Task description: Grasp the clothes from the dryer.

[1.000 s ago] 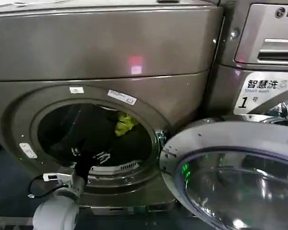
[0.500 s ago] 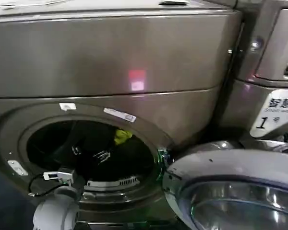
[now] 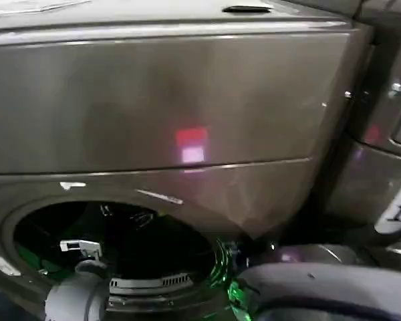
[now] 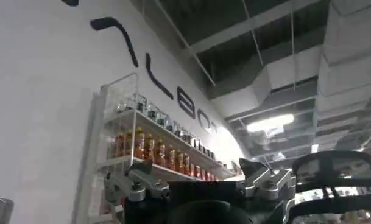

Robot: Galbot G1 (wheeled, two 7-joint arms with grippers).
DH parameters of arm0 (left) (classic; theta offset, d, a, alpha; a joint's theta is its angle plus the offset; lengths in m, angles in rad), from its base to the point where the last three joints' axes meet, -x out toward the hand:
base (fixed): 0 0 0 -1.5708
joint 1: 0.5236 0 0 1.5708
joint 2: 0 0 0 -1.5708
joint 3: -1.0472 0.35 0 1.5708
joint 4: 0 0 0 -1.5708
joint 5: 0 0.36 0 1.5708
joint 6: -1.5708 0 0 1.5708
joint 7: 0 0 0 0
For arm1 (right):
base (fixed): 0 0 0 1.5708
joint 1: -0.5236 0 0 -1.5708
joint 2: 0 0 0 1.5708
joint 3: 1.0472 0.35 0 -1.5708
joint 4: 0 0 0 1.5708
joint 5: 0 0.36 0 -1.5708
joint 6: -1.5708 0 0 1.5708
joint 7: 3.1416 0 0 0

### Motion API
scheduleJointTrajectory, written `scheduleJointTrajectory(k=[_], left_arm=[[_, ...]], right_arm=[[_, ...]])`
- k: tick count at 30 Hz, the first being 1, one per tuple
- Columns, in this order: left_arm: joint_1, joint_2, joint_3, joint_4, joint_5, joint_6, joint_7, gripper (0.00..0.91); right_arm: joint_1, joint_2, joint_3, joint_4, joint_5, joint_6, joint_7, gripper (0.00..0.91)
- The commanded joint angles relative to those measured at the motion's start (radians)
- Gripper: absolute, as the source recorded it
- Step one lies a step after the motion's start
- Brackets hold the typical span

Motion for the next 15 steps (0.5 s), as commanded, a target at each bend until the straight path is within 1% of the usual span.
scheduleJointTrajectory(k=[1, 3, 5, 8, 12, 15], left_arm=[[-0.075, 0.001, 0.008, 0.077, -0.023, -0.021, 0.001, 0.907], [-0.128, 0.002, 0.015, 0.117, -0.045, -0.022, -0.002, 0.907], [-0.206, 0.006, 0.032, 0.21, -0.049, -0.03, -0.005, 0.907], [-0.33, 0.01, 0.056, 0.359, -0.047, -0.052, -0.009, 0.907], [-0.509, -0.007, 0.102, 0.546, -0.031, -0.067, -0.013, 0.907], [-0.585, -0.017, 0.126, 0.684, -0.022, -0.101, -0.02, 0.907]], right_arm=[[-0.005, -0.001, 0.01, -0.002, -0.045, -0.005, -0.016, 0.907], [-0.008, -0.001, 0.017, -0.005, -0.053, -0.005, -0.031, 0.907], [-0.01, 0.001, 0.022, -0.002, -0.055, -0.006, -0.041, 0.907], [-0.018, 0.0, 0.034, -0.004, -0.053, -0.003, -0.044, 0.907], [-0.027, -0.002, 0.046, -0.011, -0.052, -0.004, -0.043, 0.907], [-0.028, 0.001, 0.049, -0.012, -0.051, -0.004, -0.044, 0.907]])
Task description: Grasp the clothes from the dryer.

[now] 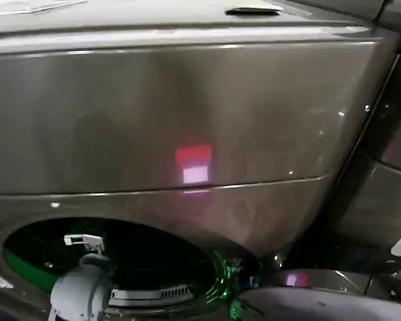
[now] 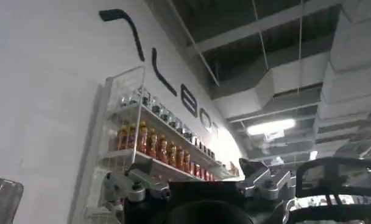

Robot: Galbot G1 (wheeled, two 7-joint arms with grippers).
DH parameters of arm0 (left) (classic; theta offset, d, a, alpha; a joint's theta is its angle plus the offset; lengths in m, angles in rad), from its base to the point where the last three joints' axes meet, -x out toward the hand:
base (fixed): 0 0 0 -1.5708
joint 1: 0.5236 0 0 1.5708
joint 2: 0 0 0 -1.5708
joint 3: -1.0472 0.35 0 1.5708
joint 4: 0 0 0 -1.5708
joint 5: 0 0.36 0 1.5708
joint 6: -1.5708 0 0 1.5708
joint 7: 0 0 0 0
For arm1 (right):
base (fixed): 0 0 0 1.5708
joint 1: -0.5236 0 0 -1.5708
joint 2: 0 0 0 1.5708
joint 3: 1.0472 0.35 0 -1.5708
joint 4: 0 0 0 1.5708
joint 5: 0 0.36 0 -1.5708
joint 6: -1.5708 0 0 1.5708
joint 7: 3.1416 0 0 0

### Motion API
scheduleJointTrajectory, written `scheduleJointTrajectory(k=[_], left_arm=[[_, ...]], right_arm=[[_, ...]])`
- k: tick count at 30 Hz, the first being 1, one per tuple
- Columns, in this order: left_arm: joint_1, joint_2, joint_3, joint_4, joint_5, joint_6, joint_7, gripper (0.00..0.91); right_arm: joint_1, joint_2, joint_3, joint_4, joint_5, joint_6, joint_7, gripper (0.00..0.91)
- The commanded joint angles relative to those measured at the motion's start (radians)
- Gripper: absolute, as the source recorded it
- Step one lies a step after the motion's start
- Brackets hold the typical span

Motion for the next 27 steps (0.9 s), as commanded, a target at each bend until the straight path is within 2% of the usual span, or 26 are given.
scheduleJointTrajectory(k=[1, 7, 12, 17, 20, 23, 27], left_arm=[[-0.299, -0.011, 0.059, 0.391, 0.007, -0.055, -0.004, 0.907], [-0.434, -0.009, 0.093, 0.61, 0.036, -0.088, 0.011, 0.907], [-0.566, 0.052, 0.184, 0.792, 0.115, -0.061, 0.263, 0.907], [-0.698, 0.072, 0.279, 0.964, 0.227, -0.083, 0.503, 0.907], [-0.77, 0.078, 0.342, 1.044, 0.385, -0.137, 0.621, 0.907], [-0.838, 0.072, 0.394, 1.19, 0.476, -0.246, 0.721, 0.907], [-0.908, 0.049, 0.423, 1.29, 0.567, -0.356, 0.797, 0.907]], right_arm=[[-0.006, 0.002, 0.011, -0.004, -0.008, -0.001, -0.007, 0.907], [-0.002, 0.006, 0.012, -0.003, -0.007, -0.002, -0.006, 0.907], [-0.003, 0.008, 0.014, -0.01, -0.004, -0.003, -0.009, 0.907], [-0.001, 0.011, 0.012, -0.011, -0.004, -0.003, -0.011, 0.907], [0.001, 0.016, 0.009, -0.008, -0.004, -0.003, -0.01, 0.907], [0.001, 0.017, 0.008, -0.008, -0.005, -0.003, -0.01, 0.907], [0.005, 0.021, 0.003, -0.002, -0.006, -0.003, -0.008, 0.907]])
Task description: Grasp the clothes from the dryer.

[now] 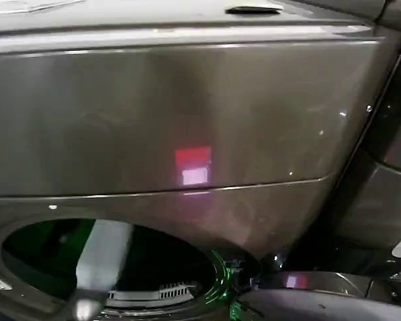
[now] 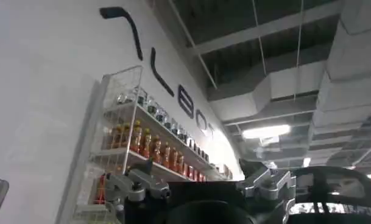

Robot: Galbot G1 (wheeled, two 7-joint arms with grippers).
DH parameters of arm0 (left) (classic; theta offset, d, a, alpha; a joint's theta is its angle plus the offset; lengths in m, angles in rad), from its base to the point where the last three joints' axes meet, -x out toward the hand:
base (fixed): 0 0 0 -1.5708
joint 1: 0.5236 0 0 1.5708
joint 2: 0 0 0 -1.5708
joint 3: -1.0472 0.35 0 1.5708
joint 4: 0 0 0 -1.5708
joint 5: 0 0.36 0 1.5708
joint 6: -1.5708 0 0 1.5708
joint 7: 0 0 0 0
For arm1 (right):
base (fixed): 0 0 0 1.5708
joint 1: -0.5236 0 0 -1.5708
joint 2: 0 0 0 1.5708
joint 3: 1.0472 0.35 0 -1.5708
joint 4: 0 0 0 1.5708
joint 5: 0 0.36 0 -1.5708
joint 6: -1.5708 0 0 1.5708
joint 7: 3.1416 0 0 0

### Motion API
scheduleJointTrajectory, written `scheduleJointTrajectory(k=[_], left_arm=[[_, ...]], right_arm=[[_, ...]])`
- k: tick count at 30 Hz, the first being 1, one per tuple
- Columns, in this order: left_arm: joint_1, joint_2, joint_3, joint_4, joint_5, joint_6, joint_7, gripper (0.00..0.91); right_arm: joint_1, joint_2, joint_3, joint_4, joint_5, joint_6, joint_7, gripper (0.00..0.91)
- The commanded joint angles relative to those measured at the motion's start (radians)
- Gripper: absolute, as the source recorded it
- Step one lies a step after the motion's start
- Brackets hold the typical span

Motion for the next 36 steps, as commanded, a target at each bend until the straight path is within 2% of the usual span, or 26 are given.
scheduleJointTrajectory(k=[1, 5, 12, 18, 26, 32, 33, 34, 35, 36], left_arm=[[-0.198, -0.009, 0.121, 0.313, 0.267, -0.215, 0.292, 0.907], [-0.254, -0.022, 0.143, 0.385, 0.343, -0.29, 0.371, 0.907], [-0.309, -0.038, 0.176, 0.473, 0.621, -0.407, 0.419, 0.907], [-0.322, -0.036, 0.218, 0.497, 0.676, -0.437, 0.436, 0.907], [-0.318, -0.091, 0.262, 0.555, 0.677, -0.414, 0.424, 0.907], [-0.309, -0.095, 0.282, 0.577, 0.644, -0.405, 0.427, 0.907], [-0.306, -0.094, 0.284, 0.576, 0.641, -0.404, 0.425, 0.375], [-0.305, -0.095, 0.285, 0.574, 0.635, -0.404, 0.425, 0.114], [-0.305, -0.095, 0.286, 0.573, 0.629, -0.404, 0.424, 0.0], [-0.306, -0.095, 0.285, 0.573, 0.622, -0.403, 0.417, 0.0]], right_arm=[[0.001, 0.005, -0.002, 0.007, -0.001, 0.0, 0.002, 0.907], [0.003, 0.005, -0.002, 0.004, -0.003, 0.001, 0.001, 0.907], [0.008, 0.004, -0.008, 0.004, -0.005, 0.001, 0.002, 0.907], [0.012, 0.003, -0.012, 0.005, -0.006, 0.001, 0.004, 0.907], [0.009, 0.011, -0.009, 0.004, -0.007, 0.002, 0.002, 0.907], [0.006, 0.015, -0.007, 0.008, -0.006, 0.002, 0.002, 0.907], [0.005, 0.016, -0.007, 0.009, -0.006, 0.003, 0.002, 0.907], [0.005, 0.017, -0.007, 0.009, -0.006, 0.003, 0.002, 0.907], [0.005, 0.017, -0.007, 0.009, -0.006, 0.003, 0.002, 0.907], [0.003, 0.018, -0.007, 0.01, -0.006, 0.003, 0.002, 0.907]])
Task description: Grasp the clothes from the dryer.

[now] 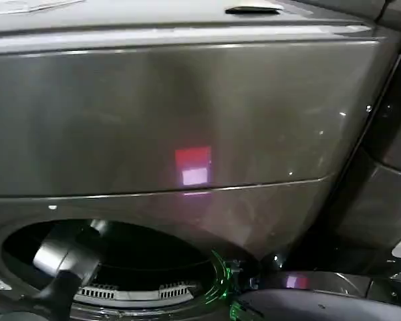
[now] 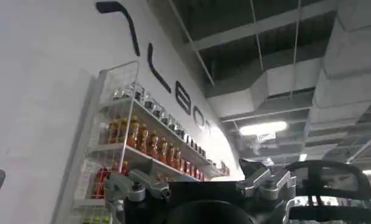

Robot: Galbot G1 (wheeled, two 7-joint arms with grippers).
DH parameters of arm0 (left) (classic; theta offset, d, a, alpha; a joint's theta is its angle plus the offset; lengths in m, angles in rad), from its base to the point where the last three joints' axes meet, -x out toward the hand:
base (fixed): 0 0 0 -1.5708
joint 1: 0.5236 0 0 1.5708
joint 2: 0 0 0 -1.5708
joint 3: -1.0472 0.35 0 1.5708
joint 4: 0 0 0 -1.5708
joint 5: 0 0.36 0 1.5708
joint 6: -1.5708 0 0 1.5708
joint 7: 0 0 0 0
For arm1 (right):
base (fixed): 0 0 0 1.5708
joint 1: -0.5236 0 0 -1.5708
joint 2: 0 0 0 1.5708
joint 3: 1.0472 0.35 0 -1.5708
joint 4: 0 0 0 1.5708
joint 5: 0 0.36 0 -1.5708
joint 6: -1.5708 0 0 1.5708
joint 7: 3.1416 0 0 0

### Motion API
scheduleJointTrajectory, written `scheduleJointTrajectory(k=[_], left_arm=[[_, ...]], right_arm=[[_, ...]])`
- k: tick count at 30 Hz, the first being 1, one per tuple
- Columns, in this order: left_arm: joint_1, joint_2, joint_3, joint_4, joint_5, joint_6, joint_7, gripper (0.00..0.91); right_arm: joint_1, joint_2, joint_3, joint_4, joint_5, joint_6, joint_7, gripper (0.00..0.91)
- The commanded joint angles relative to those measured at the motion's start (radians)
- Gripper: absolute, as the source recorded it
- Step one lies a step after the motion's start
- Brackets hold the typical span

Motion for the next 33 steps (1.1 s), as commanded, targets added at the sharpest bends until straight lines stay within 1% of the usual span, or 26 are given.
scheduleJointTrajectory(k=[1, 11, 13, 19, 21, 24, 25, 26, 27, 30, 31, 33], left_arm=[[0.0, -0.008, 0.016, 0.018, -0.013, -0.005, -0.003, 0.0], [-0.015, -0.009, 0.017, 0.02, -0.033, -0.013, 0.015, 0.0], [-0.022, -0.008, 0.022, 0.021, -0.053, -0.034, 0.03, 0.0], [-0.025, -0.005, 0.018, 0.016, -0.084, -0.03, 0.022, 0.0], [-0.021, -0.007, -0.014, 0.006, -0.101, -0.019, -0.011, 0.0], [0.018, -0.001, -0.129, -0.034, -0.135, 0.01, -0.111, 0.0], [0.039, 0.005, -0.163, -0.054, -0.151, 0.021, -0.133, 0.0], [0.073, 0.023, -0.186, -0.103, -0.223, 0.053, -0.16, 0.0], [0.11, 0.038, -0.206, -0.144, -0.25, 0.067, -0.183, 0.0], [0.252, 0.091, -0.244, -0.379, -0.383, 0.137, -0.259, 0.0], [0.28, 0.096, -0.277, -0.437, -0.416, 0.166, -0.301, 0.0], [0.353, 0.104, -0.327, -0.548, -0.536, 0.191, -0.388, 0.0]], right_arm=[[-0.004, 0.002, 0.002, 0.003, 0.001, 0.0, 0.0, 0.907], [0.003, 0.002, -0.003, 0.002, -0.001, 0.001, 0.002, 0.907], [0.009, 0.004, -0.008, 0.002, -0.003, 0.001, 0.003, 0.907], [0.012, 0.001, -0.01, -0.003, -0.005, 0.001, 0.003, 0.907], [0.013, 0.001, -0.011, -0.002, -0.005, 0.001, 0.003, 0.907], [0.013, 0.004, -0.009, -0.004, -0.004, 0.002, 0.003, 0.907], [0.012, 0.005, -0.007, -0.004, -0.004, 0.002, 0.003, 0.907], [0.011, 0.005, -0.005, -0.007, -0.005, 0.002, 0.003, 0.907], [0.012, 0.005, -0.003, -0.006, -0.004, 0.001, 0.006, 0.907], [0.014, 0.009, -0.001, 0.007, -0.002, -0.026, 0.019, 0.907], [0.015, 0.008, -0.002, 0.01, -0.002, -0.035, 0.022, 0.907], [0.016, 0.009, -0.003, 0.019, 0.0, -0.038, 0.028, 0.907]])
